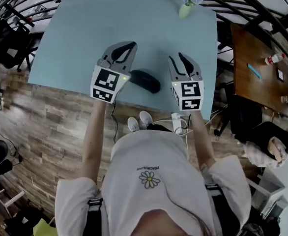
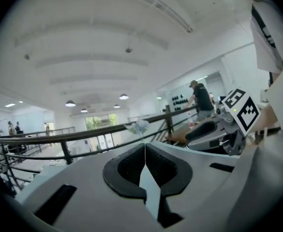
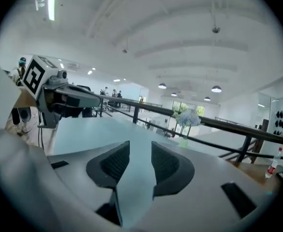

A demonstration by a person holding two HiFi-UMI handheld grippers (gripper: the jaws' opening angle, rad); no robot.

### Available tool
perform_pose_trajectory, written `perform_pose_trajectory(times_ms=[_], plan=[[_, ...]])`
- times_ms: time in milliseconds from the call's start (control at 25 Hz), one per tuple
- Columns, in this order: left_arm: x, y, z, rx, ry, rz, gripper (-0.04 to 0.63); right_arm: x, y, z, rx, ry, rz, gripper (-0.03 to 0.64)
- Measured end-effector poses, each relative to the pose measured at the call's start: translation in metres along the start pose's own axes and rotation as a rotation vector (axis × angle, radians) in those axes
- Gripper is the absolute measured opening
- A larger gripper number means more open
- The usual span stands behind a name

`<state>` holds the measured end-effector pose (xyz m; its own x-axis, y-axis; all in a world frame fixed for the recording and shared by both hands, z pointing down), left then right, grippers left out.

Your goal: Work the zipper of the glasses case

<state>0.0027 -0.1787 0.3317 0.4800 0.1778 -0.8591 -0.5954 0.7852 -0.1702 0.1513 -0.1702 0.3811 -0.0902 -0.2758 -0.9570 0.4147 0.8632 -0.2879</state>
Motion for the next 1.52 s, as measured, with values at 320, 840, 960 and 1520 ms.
perform_pose_trajectory(times_ms=[320, 840, 960, 1520], plan=[[0.06, 0.104, -0.063, 0.498, 0.081, 0.181, 0.015, 0.117, 0.023, -0.054, 0.13, -0.024, 0.348, 0.091], [0.051, 0.21, -0.065, 0.831, 0.042, 0.123, 0.015, 0.14, 0.045, -0.139, 0.297, -0.03, 0.485, 0.009], [0.053, 0.213, -0.063, 0.85, 0.047, 0.121, 0.014, 0.134, 0.044, -0.146, 0.312, -0.032, 0.465, 0.009], [0.052, 0.226, -0.057, 0.872, 0.04, 0.094, 0.015, 0.127, 0.047, -0.158, 0.337, -0.006, 0.443, 0.008]])
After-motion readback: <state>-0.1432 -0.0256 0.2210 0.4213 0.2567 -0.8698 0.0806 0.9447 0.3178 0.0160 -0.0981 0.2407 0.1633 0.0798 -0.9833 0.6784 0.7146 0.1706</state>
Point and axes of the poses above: the fingertips, and each gripper's own axes: y backward along the fingers, z to its right, x out of its top, the point moved 2 cm from there along y, backward along the fingers, and after that the axes turned 15 degrees about -y, right-handed, at the moved point
